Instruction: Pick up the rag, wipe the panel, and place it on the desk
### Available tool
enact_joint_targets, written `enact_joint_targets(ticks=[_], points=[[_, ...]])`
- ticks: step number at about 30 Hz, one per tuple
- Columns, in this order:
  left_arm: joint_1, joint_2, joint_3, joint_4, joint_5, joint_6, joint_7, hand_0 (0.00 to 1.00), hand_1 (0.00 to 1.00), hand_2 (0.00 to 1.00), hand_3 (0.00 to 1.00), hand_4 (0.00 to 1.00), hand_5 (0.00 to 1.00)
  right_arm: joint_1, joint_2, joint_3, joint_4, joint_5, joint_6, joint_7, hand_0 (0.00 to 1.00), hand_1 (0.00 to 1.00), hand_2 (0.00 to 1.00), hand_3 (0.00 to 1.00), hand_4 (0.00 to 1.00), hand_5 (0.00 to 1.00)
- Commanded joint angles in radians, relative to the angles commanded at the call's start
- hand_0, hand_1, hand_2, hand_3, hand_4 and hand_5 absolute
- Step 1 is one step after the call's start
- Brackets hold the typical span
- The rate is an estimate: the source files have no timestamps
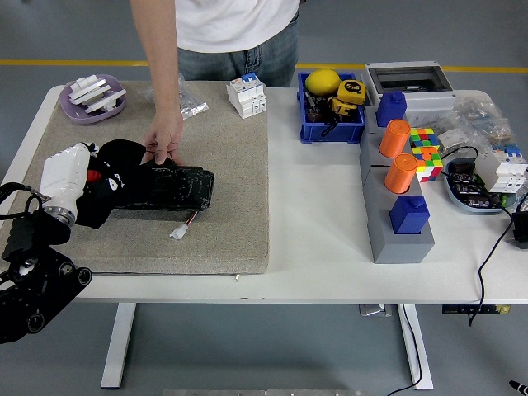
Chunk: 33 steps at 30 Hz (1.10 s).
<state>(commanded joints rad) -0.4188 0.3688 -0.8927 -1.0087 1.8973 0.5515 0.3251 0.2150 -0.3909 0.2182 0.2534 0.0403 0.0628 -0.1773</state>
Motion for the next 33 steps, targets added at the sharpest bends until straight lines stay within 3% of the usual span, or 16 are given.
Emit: enact_joint_targets(ticks=[6,16,23,33], points=[[0.003,0.007,-0.034,0.015,0.004,-0.001,0.000,0.285,0.184,0.439,0.415,0.231,0.002,0.001,-0.002,0.002,0.000,0.000,0.000,0.000,0.711,0.675,0.693,0.639,0.998,0.549],[0.005,-0.002,-0.016,0.012,0.000,0.000,0.000,0.285,0.184,0.439,0.416,0.231,0.002,0.000,-0.003,0.006,0.000,-0.007,0.000,-0.002,0.714,0.675,0.693,0.639,0.998,0.550],[0.004,-0.019,0.046,-0.044,0.014,-0.003,0.012,0.285,0.184,0.441,0.417,0.236,0.002,0.000,-0.004,0.011,0.000,-0.013,0.000,-0.004,0.715,0.675,0.693,0.639,0.998,0.551],[0.006,-0.041,0.151,-0.167,0.052,-0.008,0.041,0.286,0.187,0.444,0.423,0.246,0.002,-0.002,-0.006,0.015,0.000,-0.018,0.001,-0.006,0.716,0.675,0.693,0.639,0.998,0.551]])
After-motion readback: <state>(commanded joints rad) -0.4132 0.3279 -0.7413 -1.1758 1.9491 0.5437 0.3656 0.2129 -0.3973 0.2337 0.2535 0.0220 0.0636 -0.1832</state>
